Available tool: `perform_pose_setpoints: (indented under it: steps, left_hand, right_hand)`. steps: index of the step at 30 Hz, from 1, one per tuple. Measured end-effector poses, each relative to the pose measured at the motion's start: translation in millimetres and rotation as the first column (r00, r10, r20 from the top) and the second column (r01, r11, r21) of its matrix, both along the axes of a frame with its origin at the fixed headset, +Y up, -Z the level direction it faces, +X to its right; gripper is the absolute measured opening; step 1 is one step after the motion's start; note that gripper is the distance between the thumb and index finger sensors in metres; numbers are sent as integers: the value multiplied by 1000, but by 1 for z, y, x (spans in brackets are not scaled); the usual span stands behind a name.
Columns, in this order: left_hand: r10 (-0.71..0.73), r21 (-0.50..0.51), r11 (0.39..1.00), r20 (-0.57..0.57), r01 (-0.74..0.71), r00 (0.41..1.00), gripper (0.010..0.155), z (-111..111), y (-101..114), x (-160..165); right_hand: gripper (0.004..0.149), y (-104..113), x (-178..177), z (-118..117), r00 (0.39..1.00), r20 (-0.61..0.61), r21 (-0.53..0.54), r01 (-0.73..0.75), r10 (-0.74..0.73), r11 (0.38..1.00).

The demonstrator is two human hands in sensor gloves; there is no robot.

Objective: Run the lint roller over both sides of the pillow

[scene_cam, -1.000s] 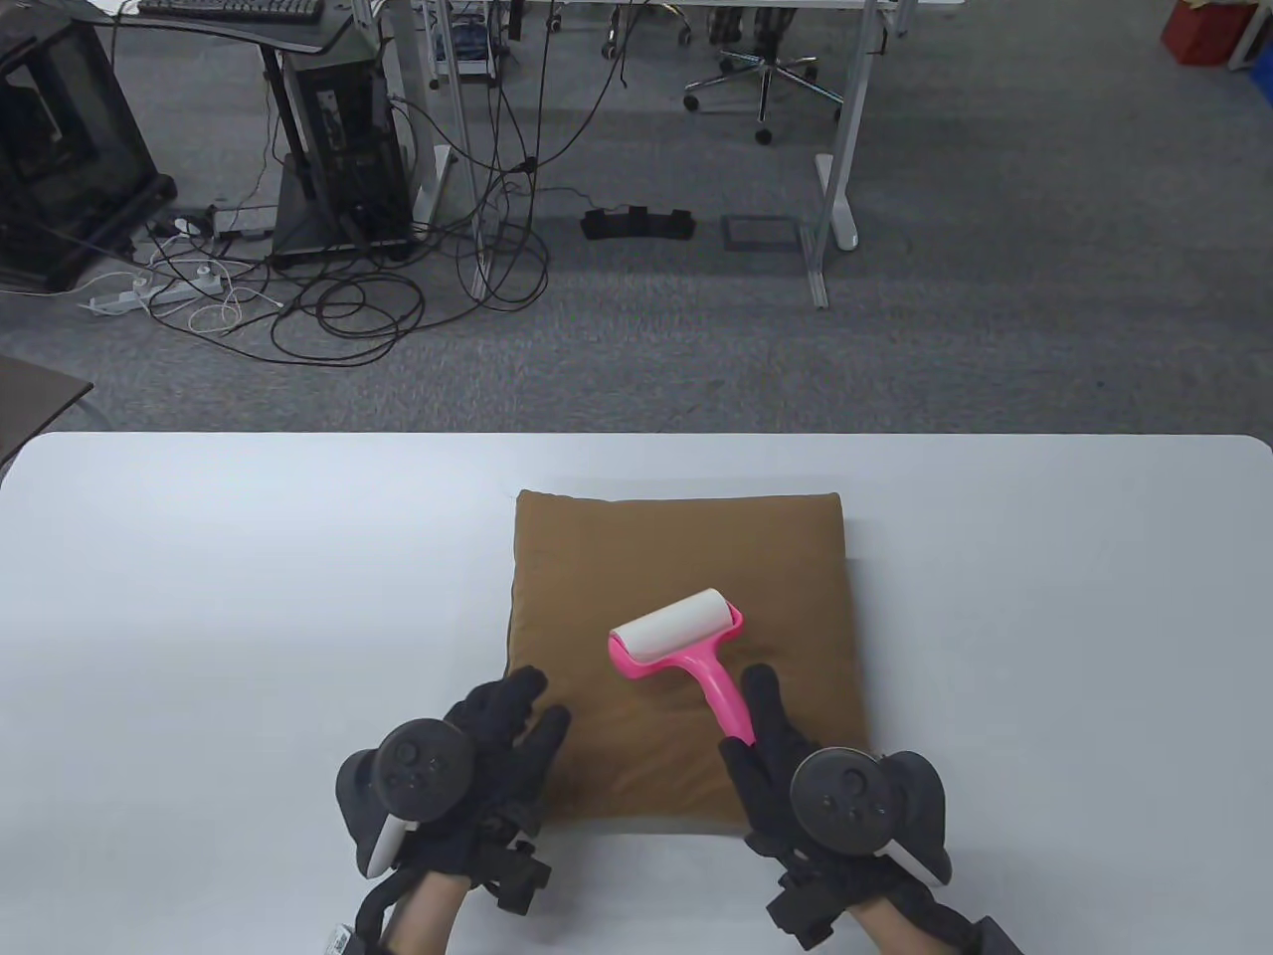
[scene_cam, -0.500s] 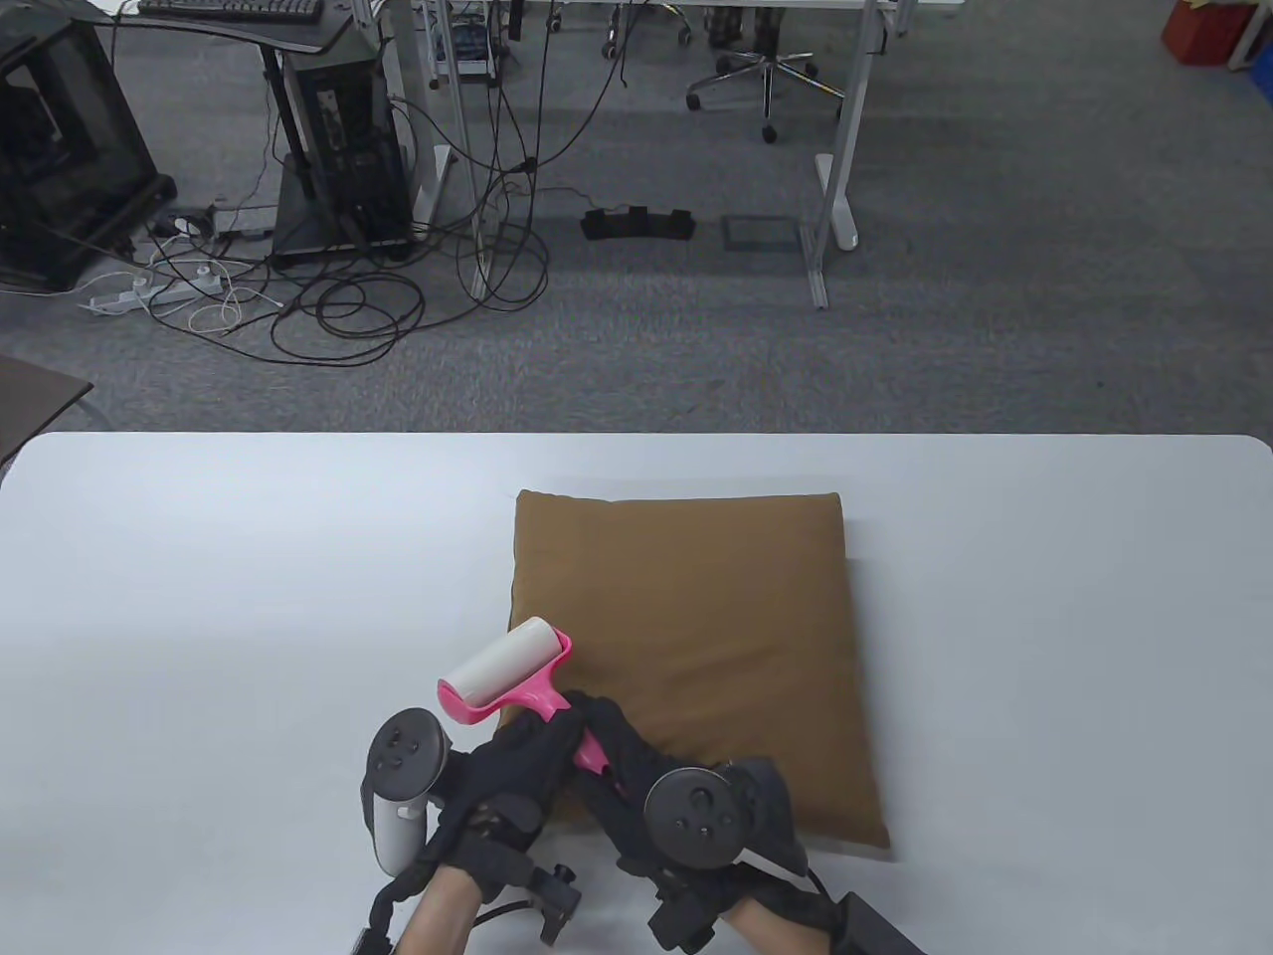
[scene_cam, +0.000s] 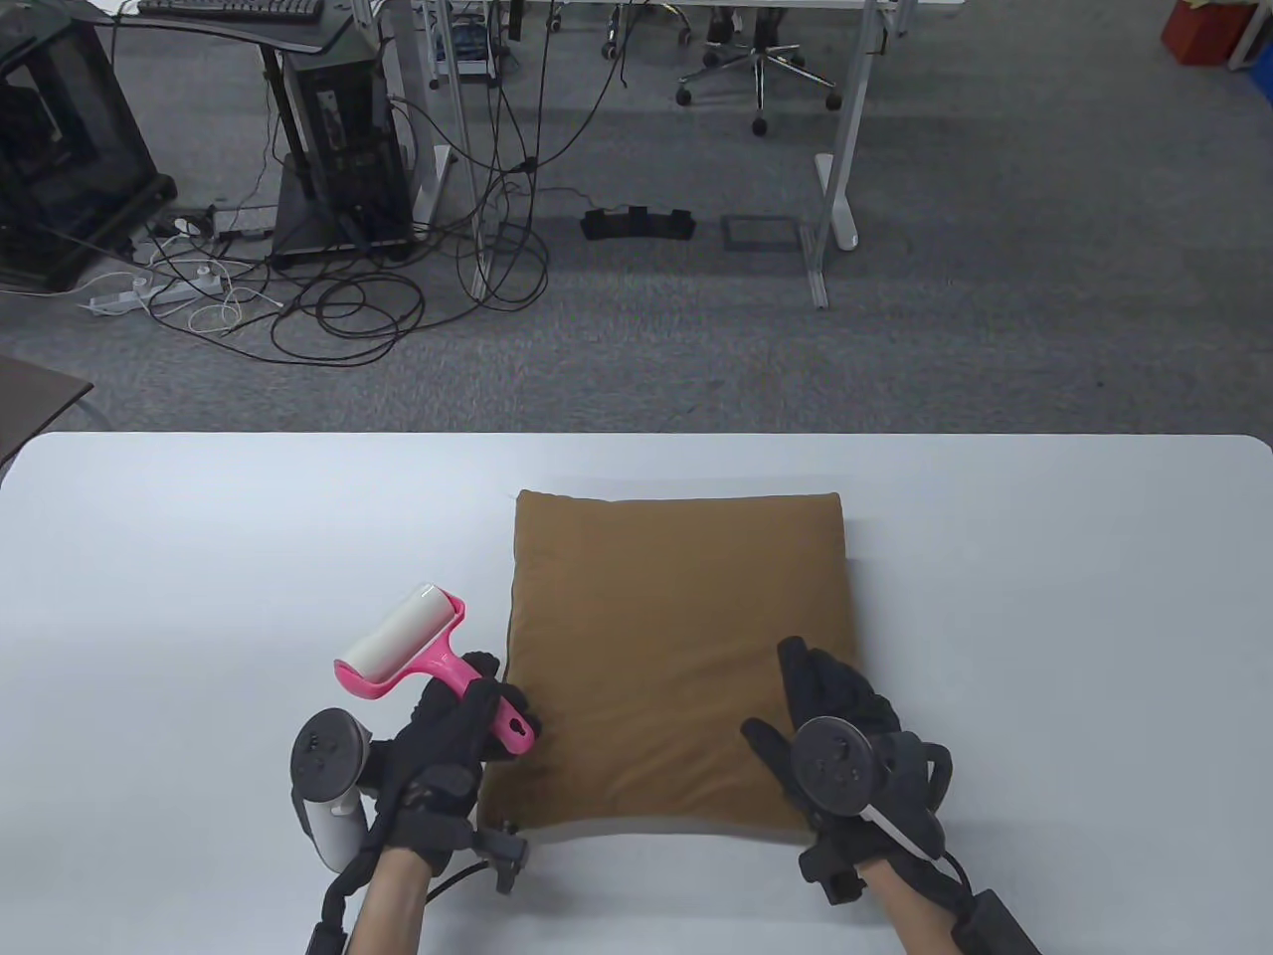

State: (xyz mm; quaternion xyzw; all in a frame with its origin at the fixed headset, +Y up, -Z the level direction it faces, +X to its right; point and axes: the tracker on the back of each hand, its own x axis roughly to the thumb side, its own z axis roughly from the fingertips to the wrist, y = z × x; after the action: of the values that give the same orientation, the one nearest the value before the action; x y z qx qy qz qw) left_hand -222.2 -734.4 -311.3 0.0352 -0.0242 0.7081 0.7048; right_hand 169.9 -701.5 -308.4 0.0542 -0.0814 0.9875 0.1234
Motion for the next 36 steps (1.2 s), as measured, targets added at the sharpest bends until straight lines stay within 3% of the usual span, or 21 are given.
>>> perform_pose_setpoints:
  steps: [3,7,11,19,24,30,36]
  left_hand:
    - [-2,7,1000,-8,2,1000,65,0,0,-3]
    - [-36,-11,999,-27,36,999,68,0,-5,-7]
    - [-63,-18,998,-35,63,997,70,0,-6,-9]
    - [-82,-25,996,-42,81,996,70,1,-8,-9]
    - [-90,-19,996,-48,89,995,71,1,-7,-11]
    - [-95,-27,995,-42,94,995,71,1,-8,-9]
    - [-106,-29,994,-48,104,993,71,0,-8,-10]
  right_hand:
    - [94,-18,10,-10,993,82,-116,-69,79,991]
    - [105,-35,19,-23,982,182,-239,-6,51,971]
    - [106,-40,25,-28,980,197,-300,49,12,953]
    - [94,-26,28,-34,980,197,-136,0,27,991]
    - [90,-23,61,-40,952,307,-144,51,-4,988]
    - [86,-21,120,-42,843,527,-104,188,-106,977]
    - [83,-27,169,-37,682,713,-60,289,-161,956]
